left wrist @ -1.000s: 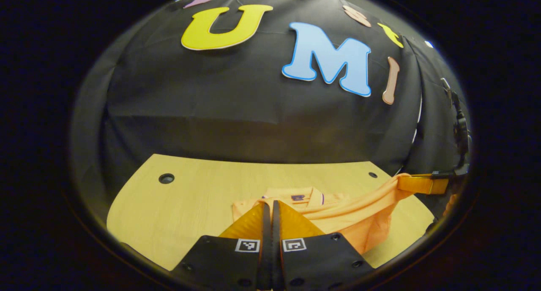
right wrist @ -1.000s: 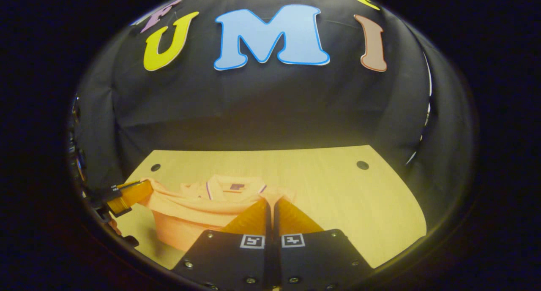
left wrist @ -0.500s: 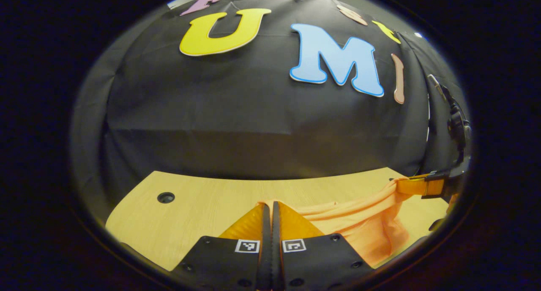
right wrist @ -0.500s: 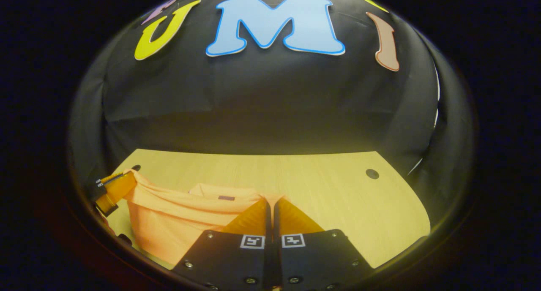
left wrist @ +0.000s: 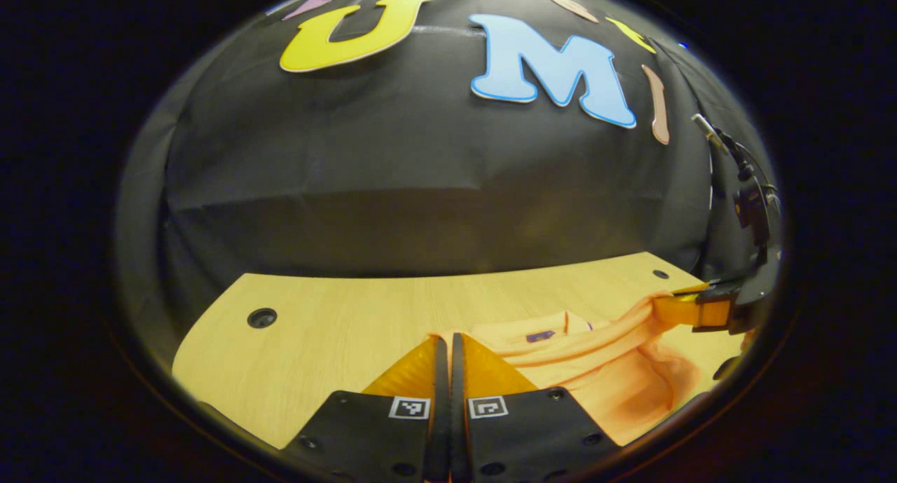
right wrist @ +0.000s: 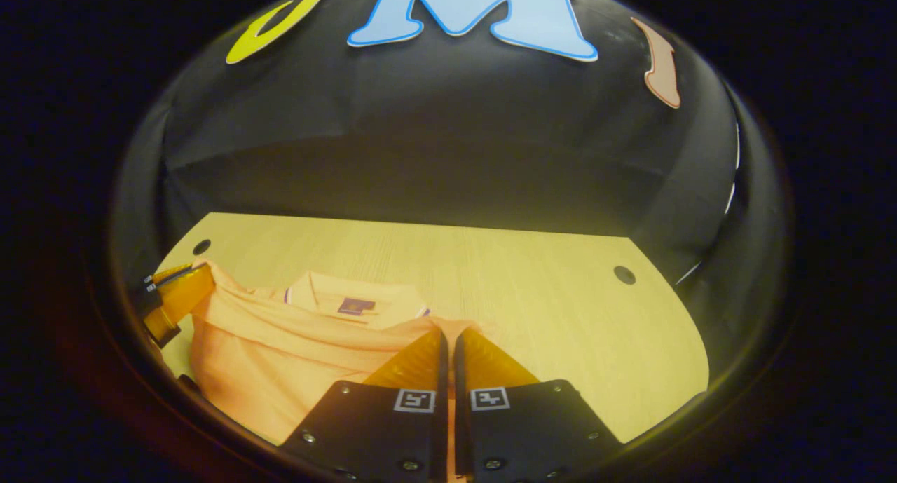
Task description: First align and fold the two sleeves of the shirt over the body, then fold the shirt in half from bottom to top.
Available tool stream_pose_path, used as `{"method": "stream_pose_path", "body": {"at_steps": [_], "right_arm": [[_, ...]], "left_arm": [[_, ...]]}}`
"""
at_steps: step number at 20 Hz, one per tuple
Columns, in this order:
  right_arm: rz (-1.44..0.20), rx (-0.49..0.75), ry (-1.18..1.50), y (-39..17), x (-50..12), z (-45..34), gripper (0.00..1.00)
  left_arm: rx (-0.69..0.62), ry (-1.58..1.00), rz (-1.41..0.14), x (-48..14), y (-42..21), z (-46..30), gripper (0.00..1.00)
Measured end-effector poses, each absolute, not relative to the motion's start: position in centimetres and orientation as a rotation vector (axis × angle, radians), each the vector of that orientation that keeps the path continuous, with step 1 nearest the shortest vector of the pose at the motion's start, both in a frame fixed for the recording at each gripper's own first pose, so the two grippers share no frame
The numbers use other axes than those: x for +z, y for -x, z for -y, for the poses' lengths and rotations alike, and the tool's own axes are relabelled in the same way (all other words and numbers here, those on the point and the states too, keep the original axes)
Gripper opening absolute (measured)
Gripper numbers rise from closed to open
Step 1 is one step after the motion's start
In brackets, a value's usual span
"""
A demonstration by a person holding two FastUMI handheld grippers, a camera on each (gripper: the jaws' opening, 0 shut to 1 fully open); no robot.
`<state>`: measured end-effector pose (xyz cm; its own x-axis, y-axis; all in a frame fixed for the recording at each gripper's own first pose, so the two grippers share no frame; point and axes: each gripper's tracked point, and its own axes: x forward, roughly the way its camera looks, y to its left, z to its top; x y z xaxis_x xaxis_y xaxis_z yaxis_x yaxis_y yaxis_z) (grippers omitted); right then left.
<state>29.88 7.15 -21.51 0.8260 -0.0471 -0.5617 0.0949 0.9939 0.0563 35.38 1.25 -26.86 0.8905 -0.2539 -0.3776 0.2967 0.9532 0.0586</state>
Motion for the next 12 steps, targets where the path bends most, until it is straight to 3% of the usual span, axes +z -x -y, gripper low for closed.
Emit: {"method": "stream_pose_path", "body": {"at_steps": [7, 8, 11, 12], "right_arm": [[-0.603, -0.051, -0.022, -28.5, -21.4, -7.4, 0.09], [-0.605, -0.043, -0.024, -28.3, -21.4, -7.5, 0.2], [-0.604, -0.027, -0.049, -27.7, -21.1, -7.3, 0.35], [-0.602, -0.017, -0.058, -27.3, -20.9, -7.3, 0.41]], "left_arm": [[-0.25, -0.125, -0.409, -26.8, -34.2, -1.8, 0.12], [-0.244, -0.124, -0.412, -26.7, -33.9, -1.8, 0.11], [-0.254, -0.096, -0.428, -25.9, -32.0, -1.4, 0.2], [-0.246, -0.091, -0.424, -25.5, -31.7, -1.4, 0.35]]}}
